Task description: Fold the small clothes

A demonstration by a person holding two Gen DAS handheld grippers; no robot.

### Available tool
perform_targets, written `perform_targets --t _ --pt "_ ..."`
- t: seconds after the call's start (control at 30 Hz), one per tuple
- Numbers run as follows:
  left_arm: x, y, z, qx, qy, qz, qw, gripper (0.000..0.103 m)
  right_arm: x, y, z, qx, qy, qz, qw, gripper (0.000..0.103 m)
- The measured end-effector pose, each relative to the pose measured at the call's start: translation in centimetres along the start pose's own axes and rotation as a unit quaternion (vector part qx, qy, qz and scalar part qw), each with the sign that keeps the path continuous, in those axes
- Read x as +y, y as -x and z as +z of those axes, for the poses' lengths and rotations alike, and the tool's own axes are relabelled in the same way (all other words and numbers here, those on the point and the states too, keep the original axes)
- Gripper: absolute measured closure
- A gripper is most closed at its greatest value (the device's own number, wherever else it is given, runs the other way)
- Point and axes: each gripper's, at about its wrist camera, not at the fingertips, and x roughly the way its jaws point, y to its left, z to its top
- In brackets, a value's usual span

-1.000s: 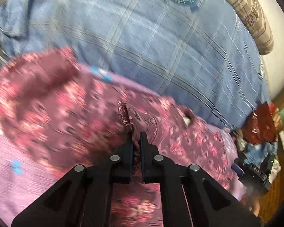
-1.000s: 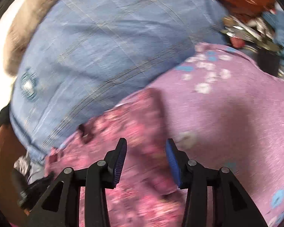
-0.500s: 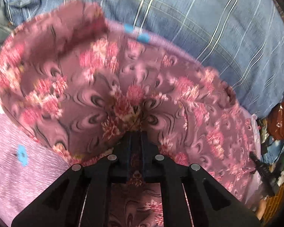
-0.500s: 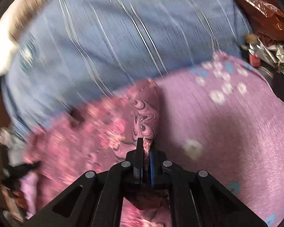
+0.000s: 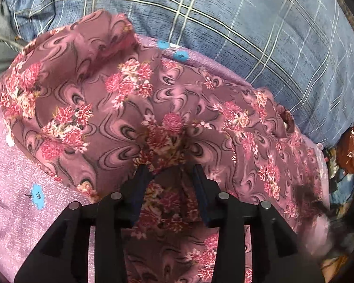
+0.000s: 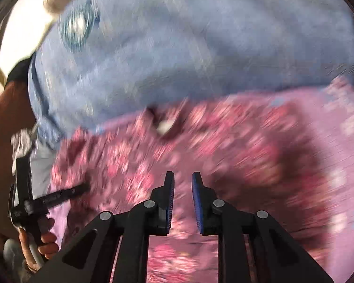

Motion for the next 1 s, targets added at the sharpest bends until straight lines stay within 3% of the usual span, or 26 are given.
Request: perform_targets --t 0.07,0.13,0.2,0.33,0.53,0.63,0.7,1.0 --pt "0.7 0.8 -0.2 -0.014 0.006 0.005 0.9999 0.066 0.5 -3.7 -1.2 0.058 0.01 -0.028 0.998 0.085" --pt "1.2 2.2 0.2 -0.045 0.008 0.028 0.9985 0.066 1.2 -3.2 -1.6 0.026 0.009 -0.045 0.999 0.083" --pt "1.7 3.1 0.6 -0.065 0.016 0.044 0.9968 0.066 2.2 -2.7 -1.0 0.022 0.001 -0.038 0.999 0.084" --pt "2.7 4.8 1.1 -0.105 0.032 0.075 0.9911 0.064 6.9 -1.8 0.3 -0.009 0.061 -0.015 0.998 0.083" --pt "4.6 7.0 1.3 -0.143 0.047 0.102 0.9833 0.061 11.9 -5.5 -1.0 0.026 0.108 0.023 0.994 0.082" --pt "5.3 7.8 1.5 -0.154 0.05 0.108 0.9808 0.059 12.0 -8.7 -2.7 0.066 0.103 0.018 0.992 0.082" --pt "5.5 7.9 1.6 -0.159 0.053 0.114 0.9792 0.056 11.3 -8.5 -3.3 0.037 0.092 0.034 0.994 0.081" --pt "6.1 7.9 1.6 -0.164 0.062 0.131 0.9758 0.055 9.3 -8.1 -4.1 0.012 0.069 0.081 0.994 0.081"
